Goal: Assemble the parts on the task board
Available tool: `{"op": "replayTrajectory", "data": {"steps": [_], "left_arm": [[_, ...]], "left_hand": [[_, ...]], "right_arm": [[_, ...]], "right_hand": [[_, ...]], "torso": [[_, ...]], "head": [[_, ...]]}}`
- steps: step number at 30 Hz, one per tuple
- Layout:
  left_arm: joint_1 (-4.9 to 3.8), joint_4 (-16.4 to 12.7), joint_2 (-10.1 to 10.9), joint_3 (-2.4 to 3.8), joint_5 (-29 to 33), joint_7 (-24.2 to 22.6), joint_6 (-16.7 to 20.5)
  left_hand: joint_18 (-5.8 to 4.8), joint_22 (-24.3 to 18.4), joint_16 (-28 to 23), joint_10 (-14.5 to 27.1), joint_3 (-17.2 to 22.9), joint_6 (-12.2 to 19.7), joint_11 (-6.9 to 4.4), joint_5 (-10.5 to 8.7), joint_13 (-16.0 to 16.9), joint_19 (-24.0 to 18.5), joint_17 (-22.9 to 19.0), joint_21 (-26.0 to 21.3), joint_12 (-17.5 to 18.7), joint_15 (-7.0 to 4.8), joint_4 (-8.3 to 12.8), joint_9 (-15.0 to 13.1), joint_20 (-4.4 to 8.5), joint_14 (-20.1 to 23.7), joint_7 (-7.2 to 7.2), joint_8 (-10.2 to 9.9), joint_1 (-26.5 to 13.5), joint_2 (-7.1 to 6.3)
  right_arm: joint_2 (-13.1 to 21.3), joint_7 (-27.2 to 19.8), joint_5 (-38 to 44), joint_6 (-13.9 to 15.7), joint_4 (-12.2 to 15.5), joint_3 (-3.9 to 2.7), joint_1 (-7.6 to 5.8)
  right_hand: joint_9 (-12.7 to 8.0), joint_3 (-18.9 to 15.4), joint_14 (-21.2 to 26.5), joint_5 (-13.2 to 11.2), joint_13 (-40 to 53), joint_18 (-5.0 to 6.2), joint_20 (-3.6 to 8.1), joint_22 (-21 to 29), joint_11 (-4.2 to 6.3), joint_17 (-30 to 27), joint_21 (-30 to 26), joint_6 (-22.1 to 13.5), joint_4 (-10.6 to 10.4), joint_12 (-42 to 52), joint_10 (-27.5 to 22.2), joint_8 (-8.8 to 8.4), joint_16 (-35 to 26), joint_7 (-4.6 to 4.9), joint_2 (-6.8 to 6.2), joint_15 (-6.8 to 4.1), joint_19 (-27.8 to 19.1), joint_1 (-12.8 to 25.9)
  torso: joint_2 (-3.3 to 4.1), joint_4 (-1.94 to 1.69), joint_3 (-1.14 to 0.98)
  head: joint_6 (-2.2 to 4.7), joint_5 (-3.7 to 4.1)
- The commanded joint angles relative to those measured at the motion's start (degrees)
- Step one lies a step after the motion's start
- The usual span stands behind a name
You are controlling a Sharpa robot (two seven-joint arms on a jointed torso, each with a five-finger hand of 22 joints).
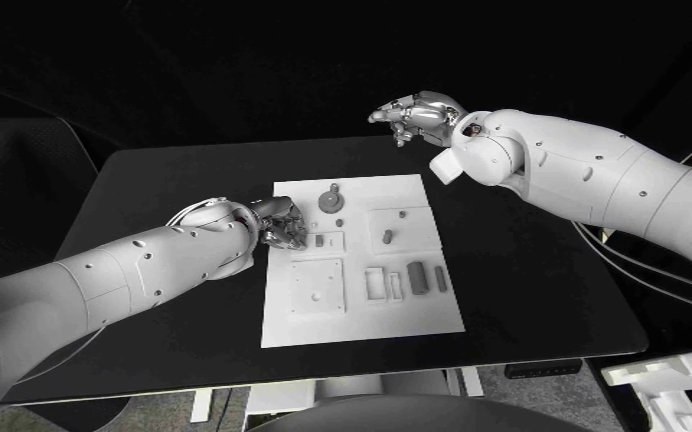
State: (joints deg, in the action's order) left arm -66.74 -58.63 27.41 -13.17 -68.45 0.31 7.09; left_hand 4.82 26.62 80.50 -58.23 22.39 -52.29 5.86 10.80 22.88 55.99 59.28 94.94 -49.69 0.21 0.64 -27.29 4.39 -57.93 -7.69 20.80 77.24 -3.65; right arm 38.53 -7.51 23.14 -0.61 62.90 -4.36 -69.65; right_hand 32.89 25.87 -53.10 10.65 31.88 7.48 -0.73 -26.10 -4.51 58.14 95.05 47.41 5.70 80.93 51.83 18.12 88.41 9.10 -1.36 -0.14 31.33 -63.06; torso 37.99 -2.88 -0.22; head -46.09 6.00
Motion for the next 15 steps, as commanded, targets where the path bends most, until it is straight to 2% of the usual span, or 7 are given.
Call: {"op": "replayTrajectory", "data": {"steps": [1, 15], "left_arm": [[0.26, 0.21, -0.11, -0.13, -1.33, 0.57, -0.41], [0.26, 0.12, 0.09, -0.13, -1.34, 0.75, -0.55]], "left_hand": [[6.73, 0.05, 0.18, -0.51, 0.3, -0.4, 0.09, 0.17, 0.1, 0.02, 0.08, 5.83, -0.39, -0.27, 0.04, 0.08, 0.24, 0.02, 0.02, 0.1, 0.06, 0.45], [6.74, 0.06, 0.19, -0.49, 0.36, -0.43, 0.09, 0.17, 0.1, 0.02, 0.09, 5.83, -0.4, -0.28, 0.12, 0.08, 0.24, 0.02, 0.03, 0.09, 0.11, 0.44]], "right_arm": [[-0.04, -0.38, 0.33, -0.89, 0.06, -0.03, 0.04], [-0.01, -0.35, 0.33, -0.91, 0.08, -0.03, 0.05]], "right_hand": [[0.0, 0.21, 0.0, -0.17, 0.07, 0.16, 0.06, 0.0, 0.03, 0.05, 6.08, -0.16, 0.04, 0.26, -0.28, 0.31, 0.27, 0.31, -0.07, -0.36, -0.3, 0.37], [0.0, 0.21, 0.0, -0.17, 0.07, 0.16, 0.06, 0.0, 0.03, 0.05, 6.09, -0.17, 0.03, 0.27, -0.29, 0.31, 0.27, 0.31, -0.07, -0.37, -0.3, 0.4]], "torso": [[0.02, 0.02, 0.01], [0.0, -0.04, 0.02]], "head": [[0.05, 0.08], [-0.04, 0.01]]}}
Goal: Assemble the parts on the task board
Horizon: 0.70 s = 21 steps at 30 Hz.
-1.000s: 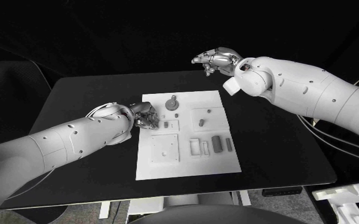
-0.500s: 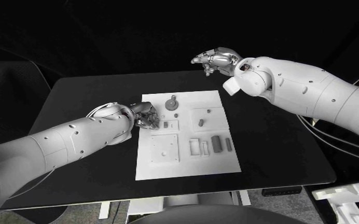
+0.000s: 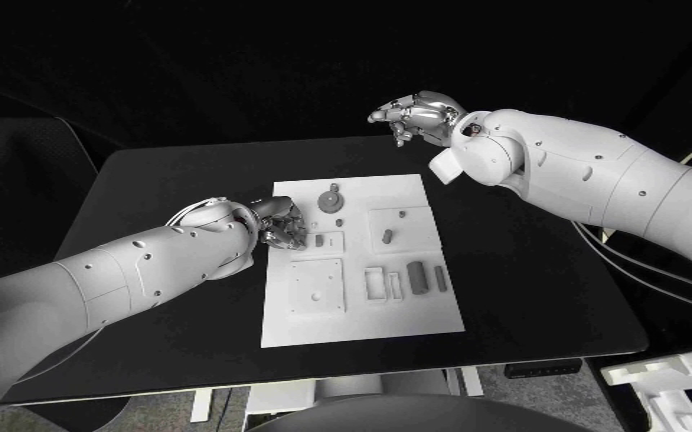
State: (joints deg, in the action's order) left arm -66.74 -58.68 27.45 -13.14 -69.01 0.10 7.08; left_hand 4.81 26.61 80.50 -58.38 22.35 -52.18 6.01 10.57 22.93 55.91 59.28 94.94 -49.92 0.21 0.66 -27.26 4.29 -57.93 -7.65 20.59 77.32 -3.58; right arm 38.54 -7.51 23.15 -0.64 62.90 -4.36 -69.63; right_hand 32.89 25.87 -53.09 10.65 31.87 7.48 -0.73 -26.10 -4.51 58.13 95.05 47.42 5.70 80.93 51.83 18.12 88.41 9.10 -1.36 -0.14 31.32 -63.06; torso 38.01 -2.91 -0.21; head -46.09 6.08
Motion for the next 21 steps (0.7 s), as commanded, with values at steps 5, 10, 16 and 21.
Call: {"op": "replayTrajectory", "data": {"steps": [5, 10, 16, 21], "left_arm": [[0.25, 0.16, 0.08, -0.16, -0.78, 0.98, -0.57], [0.25, 0.04, 0.04, -0.16, -0.78, 0.92, -0.61], [0.25, -0.15, 0.04, -0.16, -1.11, 1.3, -0.63], [0.25, -0.25, 0.06, -0.16, -1.38, 2.2, -0.13]], "left_hand": [[6.75, 0.07, 0.2, -0.34, 0.42, -0.56, -0.05, 0.4, 0.06, 0.1, 0.09, 5.83, -0.18, -0.28, 0.12, 0.05, 0.34, 0.02, 0.0, 0.29, 0.05, 0.37], [6.75, 0.08, 0.21, -0.34, 0.44, -0.58, -0.05, 0.4, 0.06, 0.1, 0.09, 5.83, -0.18, -0.28, 0.15, 0.05, 0.34, 0.02, 0.0, 0.29, 0.06, 0.36], [6.75, 0.08, 0.22, -0.34, 0.47, -0.6, -0.05, 0.4, 0.06, 0.1, 0.09, 5.84, -0.19, -0.29, 0.18, 0.05, 0.34, 0.02, 0.0, 0.29, 0.08, 0.36], [6.75, 0.1, 0.25, -0.35, 0.44, -0.67, -0.05, 0.36, 0.07, 0.11, 0.09, 5.85, -0.22, -0.3, 0.25, 0.04, 0.34, 0.02, -0.07, 0.29, 0.01, 0.18]], "right_arm": [[-0.01, -0.35, 0.33, -0.89, 0.06, -0.03, 0.04], [-0.07, -0.35, 0.33, -0.99, 0.06, -0.03, 0.04], [-0.02, -0.33, 0.33, -1.07, 0.06, -0.03, 0.04], [0.02, -0.29, 0.33, -1.18, 0.14, -0.03, 0.04]], "right_hand": [[0.0, 0.21, 0.0, -0.17, 0.08, 0.16, 0.06, 0.0, 0.03, 0.07, 6.09, -0.17, 0.03, 0.27, -0.29, 0.31, 0.27, 0.31, -0.07, -0.37, -0.3, 0.41], [0.0, 0.22, 0.0, -0.17, 0.08, 0.16, 0.06, 0.0, 0.03, 0.07, 6.09, -0.17, 0.02, 0.28, -0.3, 0.32, 0.28, 0.31, -0.07, -0.37, -0.3, 0.42], [0.0, 0.22, 0.0, -0.17, 0.08, 0.17, 0.06, 0.0, 0.03, 0.07, 6.09, -0.17, 0.02, 0.28, -0.3, 0.32, 0.28, 0.31, -0.06, -0.37, -0.3, 0.43], [0.0, 0.22, 0.0, -0.17, 0.08, 0.17, 0.06, 0.0, 0.03, 0.07, 6.09, -0.18, 0.01, 0.28, -0.3, 0.32, 0.28, 0.31, -0.06, -0.37, -0.3, 0.45]], "torso": [[0.0, -0.03, 0.01], [0.0, 0.0, 0.02], [0.01, -0.02, 0.0], [0.0, 0.0, 0.01]], "head": [[-0.07, -0.21], [-0.03, -0.31], [-0.18, -0.35], [-0.25, -0.3]]}}
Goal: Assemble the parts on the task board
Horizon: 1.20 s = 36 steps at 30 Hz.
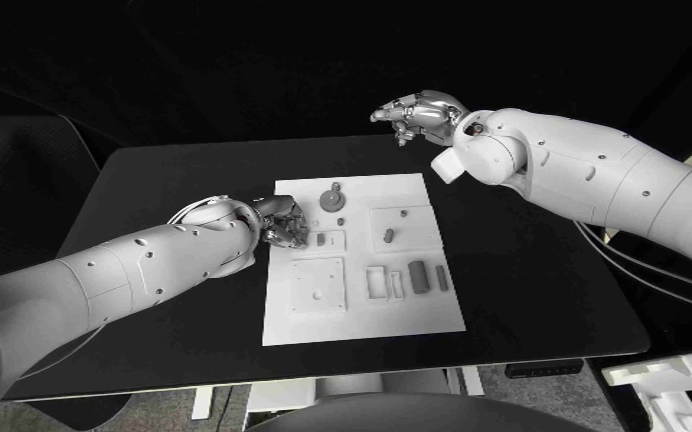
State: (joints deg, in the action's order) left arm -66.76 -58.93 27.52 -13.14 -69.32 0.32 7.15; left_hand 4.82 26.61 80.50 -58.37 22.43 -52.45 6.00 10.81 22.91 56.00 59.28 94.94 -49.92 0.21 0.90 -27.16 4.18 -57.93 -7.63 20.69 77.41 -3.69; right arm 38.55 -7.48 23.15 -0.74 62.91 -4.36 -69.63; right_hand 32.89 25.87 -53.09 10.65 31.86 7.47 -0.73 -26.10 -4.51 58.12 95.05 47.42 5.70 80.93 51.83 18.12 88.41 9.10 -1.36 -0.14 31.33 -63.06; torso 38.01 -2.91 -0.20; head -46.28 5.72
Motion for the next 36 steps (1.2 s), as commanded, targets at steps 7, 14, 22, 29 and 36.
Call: {"op": "replayTrajectory", "data": {"steps": [7, 14, 22, 29, 36], "left_arm": [[0.27, -0.02, 0.14, -0.17, -1.09, 2.68, 0.7], [0.27, 0.01, 0.19, -0.17, -1.07, 2.61, 1.41], [0.27, 0.0, 0.16, -0.17, -0.65, 2.13, 1.8], [0.27, 0.07, 0.07, -0.17, -0.6, 1.87, 2.04], [0.27, 0.26, -0.01, -0.17, -0.42, 1.46, 2.18]], "left_hand": [[6.72, 0.3, 0.58, -0.61, -0.75, -0.61, -0.05, -0.01, 0.21, 0.18, 0.1, 6.06, -0.58, -0.37, 0.26, 0.02, 0.38, -0.13, -0.35, -0.16, -1.9, -2.07], [6.81, 0.43, 0.74, -0.55, -2.82, 0.85, -0.04, -0.03, 0.25, 0.3, -0.04, 6.05, -0.74, -0.48, 0.96, 0.44, 0.39, -0.26, 0.35, -1.29, -3.86, -3.99], [6.86, 0.45, 0.78, -0.46, -3.99, 1.92, 0.0, -0.07, 0.3, 0.28, -0.13, 5.97, -0.86, -0.53, 1.77, 0.68, 0.39, -0.29, 1.09, -1.88, -4.41, -4.54], [6.89, 0.46, 0.8, -0.43, -4.1, 2.01, 0.0, -0.02, 0.3, 0.3, -0.14, 5.96, -0.88, -0.55, 1.96, 0.7, 0.4, -0.31, 1.27, -1.92, -4.38, -4.36], [6.98, 0.47, 0.9, -0.43, -3.89, 1.58, -0.03, 0.08, 0.36, 0.44, -0.17, 5.92, -1.03, -0.62, 2.42, 0.59, 0.44, -0.4, 1.78, -1.67, -3.96, -3.28]], "right_arm": [[0.03, -0.29, 0.32, -1.13, 0.1, -0.03, 0.03], [0.03, -0.27, 0.32, -1.13, 0.09, -0.03, 0.03], [0.07, -0.18, 0.32, -1.21, 0.11, -0.03, 0.03], [0.06, -0.19, 0.32, -1.22, 0.11, -0.03, 0.03], [0.13, -0.15, 0.32, -1.23, 0.31, -0.02, 0.03]], "right_hand": [[0.0, 0.23, 0.01, -0.17, 0.09, 0.17, 0.06, 0.0, 0.03, 0.08, 6.09, -0.18, 0.01, 0.29, -0.3, 0.32, 0.28, 0.31, -0.06, -0.37, -0.3, 0.46], [0.0, 0.23, 0.01, -0.17, 0.09, 0.17, 0.06, 0.0, 0.03, 0.08, 6.1, -0.18, 0.01, 0.29, -0.3, 0.33, 0.28, 0.31, -0.06, -0.37, -0.3, 0.48], [0.0, 0.23, 0.01, -0.17, 0.09, 0.17, 0.06, 0.0, 0.03, 0.08, 6.1, -0.19, 0.0, 0.29, -0.31, 0.33, 0.28, 0.31, -0.07, -0.37, -0.3, 0.49], [0.0, 0.23, 0.01, -0.17, 0.09, 0.17, 0.06, 0.0, 0.03, 0.08, 6.1, -0.19, -0.01, 0.29, -0.31, 0.33, 0.28, 0.31, -0.07, -0.37, -0.3, 0.51], [0.0, 0.23, 0.01, -0.17, 0.09, 0.16, 0.06, 0.0, 0.03, 0.08, 6.1, -0.19, -0.02, 0.3, -0.31, 0.33, 0.28, 0.32, -0.07, -0.37, -0.31, 0.53]], "torso": [[0.01, -0.03, 0.02], [0.02, -0.05, 0.07], [0.03, -0.03, 0.06], [0.04, 0.07, -0.02], [0.03, 0.02, -0.04]], "head": [[-0.16, 0.04], [-0.22, -0.06], [-0.28, -0.11], [-0.18, -0.02], [-0.24, 0.05]]}}
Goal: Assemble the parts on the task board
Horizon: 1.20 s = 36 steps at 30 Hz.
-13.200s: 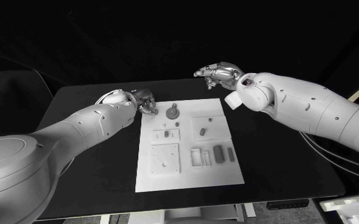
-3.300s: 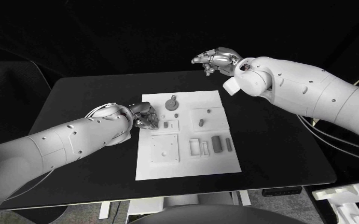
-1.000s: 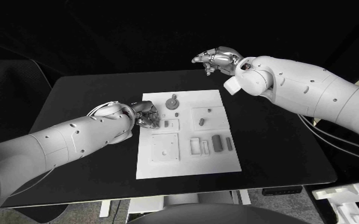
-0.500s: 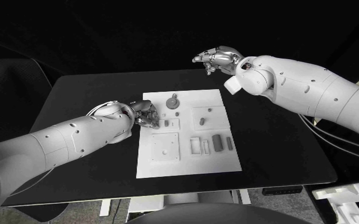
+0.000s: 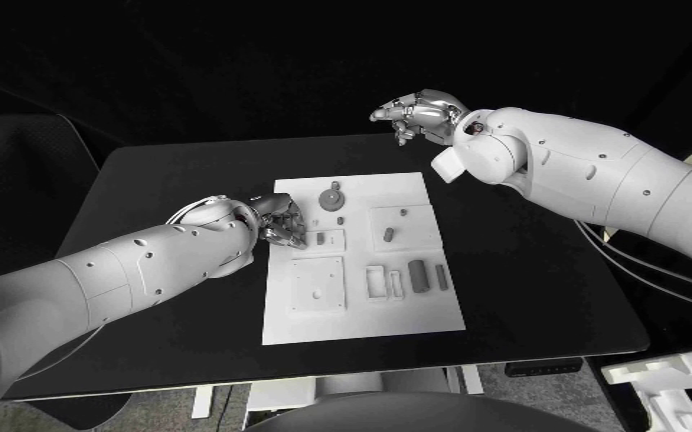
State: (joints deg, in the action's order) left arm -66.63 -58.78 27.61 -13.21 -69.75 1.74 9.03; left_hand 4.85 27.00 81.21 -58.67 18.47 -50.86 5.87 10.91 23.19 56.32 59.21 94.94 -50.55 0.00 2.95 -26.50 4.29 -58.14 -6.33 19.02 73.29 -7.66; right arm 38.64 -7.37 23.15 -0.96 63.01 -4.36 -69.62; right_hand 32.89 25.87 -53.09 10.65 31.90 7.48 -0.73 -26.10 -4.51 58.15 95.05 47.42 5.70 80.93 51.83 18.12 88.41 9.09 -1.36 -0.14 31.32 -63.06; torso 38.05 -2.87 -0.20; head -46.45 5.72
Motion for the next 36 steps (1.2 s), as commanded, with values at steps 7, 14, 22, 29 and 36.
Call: {"op": "replayTrajectory", "data": {"steps": [7, 14, 22, 29, 36], "left_arm": [[0.15, 0.43, -0.06, -0.09, -0.06, 0.22, 0.3], [0.15, 0.42, 0.05, -0.09, -0.11, 0.12, 0.7], [0.15, 0.36, 0.07, -0.08, 0.19, -0.54, 1.01], [0.15, 0.21, 0.14, -0.08, 0.24, -0.68, 0.87], [0.15, -0.01, 0.46, -0.07, 2.73, -2.25, 1.09]], "left_hand": [[6.99, 0.09, 0.23, -0.14, 0.08, 0.09, 0.1, -0.07, 0.11, 0.15, -0.11, 5.9, -0.47, -0.44, 0.78, -0.05, 0.34, -0.2, 0.78, -0.05, 0.46, 0.63], [7.02, 0.1, 0.27, -0.13, -0.12, 0.5, 0.09, -0.13, 0.15, 0.17, -0.12, 5.89, -0.57, -0.47, 1.34, 0.03, 0.35, -0.19, 1.0, -0.26, 0.69, 0.17], [7.03, 0.11, 0.28, -0.16, -0.09, 0.54, 0.08, -0.11, 0.17, 0.19, -0.13, 5.88, -0.62, -0.48, 1.41, 0.04, 0.34, -0.21, 1.05, -0.27, 0.75, 0.34], [7.03, 0.11, 0.3, -0.22, -0.02, 0.46, 0.08, -0.09, 0.2, 0.23, -0.14, 5.88, -0.69, -0.48, 1.43, 0.01, 0.34, -0.23, 1.08, -0.22, 0.77, 0.62], [7.01, 0.12, 0.29, -0.15, -0.26, 0.5, 0.1, -0.18, 0.2, 0.21, -0.16, 5.86, -0.71, -0.47, 1.49, 0.02, 0.31, -0.21, 1.0, -0.23, 0.53, 0.34]], "right_arm": [[0.11, -0.26, 0.32, -1.07, 0.27, -0.02, 0.03], [0.15, -0.26, 0.32, -1.12, 0.22, -0.02, 0.03], [0.14, -0.24, 0.32, -1.25, 0.21, -0.02, 0.04], [0.16, -0.2, 0.32, -1.32, 0.19, -0.02, 0.08], [0.2, -0.19, 0.32, -1.33, 0.12, -0.02, 0.12]], "right_hand": [[0.0, 0.23, 0.01, -0.18, 0.05, 0.16, 0.06, 0.0, 0.03, 0.06, 6.1, -0.2, -0.02, 0.3, -0.32, 0.34, 0.28, 0.32, -0.07, -0.37, -0.31, 0.55], [0.0, 0.23, 0.01, -0.18, 0.05, 0.16, 0.06, 0.0, 0.03, 0.06, 6.1, -0.2, -0.03, 0.3, -0.32, 0.34, 0.28, 0.32, -0.07, -0.37, -0.31, 0.57], [0.0, 0.23, 0.01, -0.18, 0.05, 0.16, 0.06, 0.0, 0.03, 0.06, 6.1, -0.2, -0.04, 0.3, -0.32, 0.34, 0.29, 0.32, -0.07, -0.37, -0.31, 0.59], [0.0, 0.23, 0.01, -0.18, 0.05, 0.16, 0.06, 0.0, 0.03, 0.06, 6.1, -0.2, -0.05, 0.31, -0.32, 0.35, 0.29, 0.32, -0.06, -0.37, -0.31, 0.61], [0.0, 0.23, 0.01, -0.18, 0.05, 0.16, 0.06, 0.0, 0.03, 0.06, 6.11, -0.2, -0.07, 0.31, -0.33, 0.35, 0.29, 0.32, -0.05, -0.37, -0.3, 0.63]], "torso": [[-0.01, -0.03, -0.01], [-0.02, -0.04, 0.04], [-0.02, -0.05, 0.08], [0.0, -0.03, 0.04], [-0.02, 0.0, 0.02]], "head": [[-0.07, 0.08], [-0.05, 0.07], [0.03, 0.1], [0.12, 0.11], [0.21, 0.08]]}}
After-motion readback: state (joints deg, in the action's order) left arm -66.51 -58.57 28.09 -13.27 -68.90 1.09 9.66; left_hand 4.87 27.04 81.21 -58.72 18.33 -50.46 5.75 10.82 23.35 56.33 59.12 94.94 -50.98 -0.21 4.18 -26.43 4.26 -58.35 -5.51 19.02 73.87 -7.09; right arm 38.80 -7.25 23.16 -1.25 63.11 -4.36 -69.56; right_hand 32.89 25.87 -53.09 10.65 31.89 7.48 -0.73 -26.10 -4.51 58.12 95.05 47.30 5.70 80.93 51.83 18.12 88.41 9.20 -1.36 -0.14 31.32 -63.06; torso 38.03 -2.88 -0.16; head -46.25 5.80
